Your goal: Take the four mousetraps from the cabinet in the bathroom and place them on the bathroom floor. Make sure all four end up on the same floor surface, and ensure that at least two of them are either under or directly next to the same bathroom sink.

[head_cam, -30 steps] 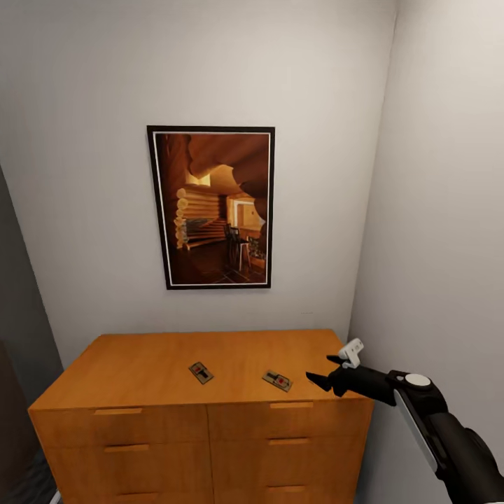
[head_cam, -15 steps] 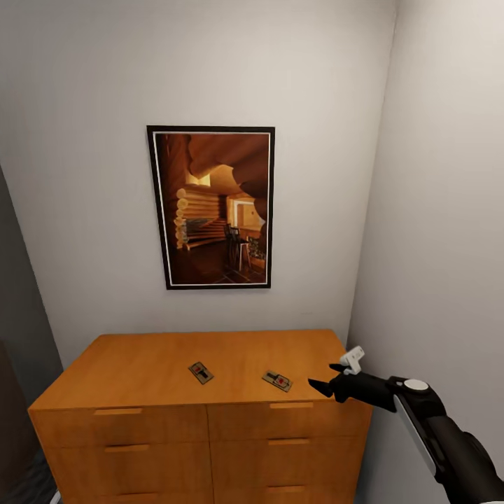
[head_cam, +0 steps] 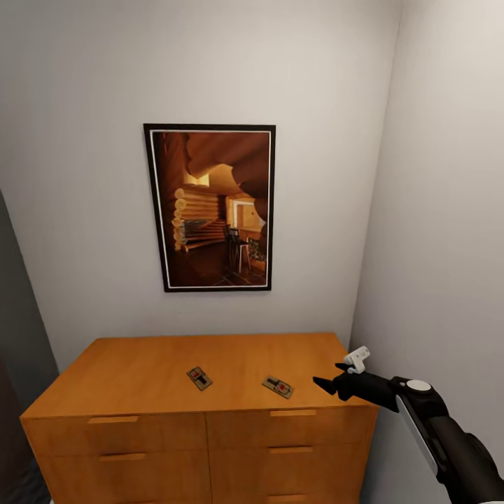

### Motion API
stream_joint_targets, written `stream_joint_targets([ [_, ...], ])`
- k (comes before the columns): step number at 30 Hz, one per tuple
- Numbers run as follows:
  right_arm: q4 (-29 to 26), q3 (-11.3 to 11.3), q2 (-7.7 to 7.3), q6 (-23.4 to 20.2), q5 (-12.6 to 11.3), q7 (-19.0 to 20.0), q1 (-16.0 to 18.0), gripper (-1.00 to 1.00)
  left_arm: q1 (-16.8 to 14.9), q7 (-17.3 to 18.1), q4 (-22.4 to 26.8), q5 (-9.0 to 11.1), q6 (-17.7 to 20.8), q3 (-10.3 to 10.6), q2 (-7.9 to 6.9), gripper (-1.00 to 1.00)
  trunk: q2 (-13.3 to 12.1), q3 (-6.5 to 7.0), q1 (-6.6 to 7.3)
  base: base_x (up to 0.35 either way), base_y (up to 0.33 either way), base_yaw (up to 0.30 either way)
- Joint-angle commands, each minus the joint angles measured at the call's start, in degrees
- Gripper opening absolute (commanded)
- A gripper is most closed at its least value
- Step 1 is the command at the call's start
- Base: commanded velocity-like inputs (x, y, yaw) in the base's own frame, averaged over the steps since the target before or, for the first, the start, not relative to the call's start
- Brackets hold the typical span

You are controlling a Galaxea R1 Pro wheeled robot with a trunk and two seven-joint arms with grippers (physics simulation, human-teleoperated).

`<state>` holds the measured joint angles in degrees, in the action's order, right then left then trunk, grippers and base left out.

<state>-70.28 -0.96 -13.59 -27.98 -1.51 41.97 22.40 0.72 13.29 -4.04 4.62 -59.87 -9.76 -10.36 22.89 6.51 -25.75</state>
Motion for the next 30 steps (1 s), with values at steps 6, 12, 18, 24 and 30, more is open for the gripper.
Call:
stream_joint_targets([
  [6, 0.0, -0.1, -0.10, -0.4, -0.1, -0.7, 0.0, 1.00, 0.0, 0.6, -0.1, 0.5, -0.1, -0.2, -0.01, 1.00, 0.0, 0.00, -0.03, 0.106, 0.000, 0.000],
  [12, 0.0, -0.1, -0.07, -0.4, -0.1, -1.9, 0.0, 1.00, 0.0, 0.6, -0.1, 0.5, -0.1, -0.2, -0.01, 1.00, 0.0, 0.00, -0.03, 0.106, 0.000, 0.000],
  [18, 0.0, -0.4, 0.02, -0.4, 0.3, -3.8, 0.0, 1.00, 0.0, 0.6, -0.1, 0.4, -0.1, -0.2, -0.01, 1.00, 0.0, 0.00, -0.03, 0.106, 0.000, 0.000],
  [24, 0.1, -1.0, 0.11, -0.4, 0.7, -4.2, 0.0, 1.00, 0.0, 0.7, -0.1, 0.5, -0.1, -0.2, 0.00, 1.00, 0.0, 0.00, -0.03, 0.072, 0.000, 0.000],
  [30, 1.1, -2.7, 0.13, -0.4, 0.8, -4.3, 0.0, 1.00, 0.0, 0.7, -0.1, 0.5, -0.1, -0.2, -0.01, 1.00, 0.0, 0.00, -0.03, 0.016, 0.000, 0.000],
])
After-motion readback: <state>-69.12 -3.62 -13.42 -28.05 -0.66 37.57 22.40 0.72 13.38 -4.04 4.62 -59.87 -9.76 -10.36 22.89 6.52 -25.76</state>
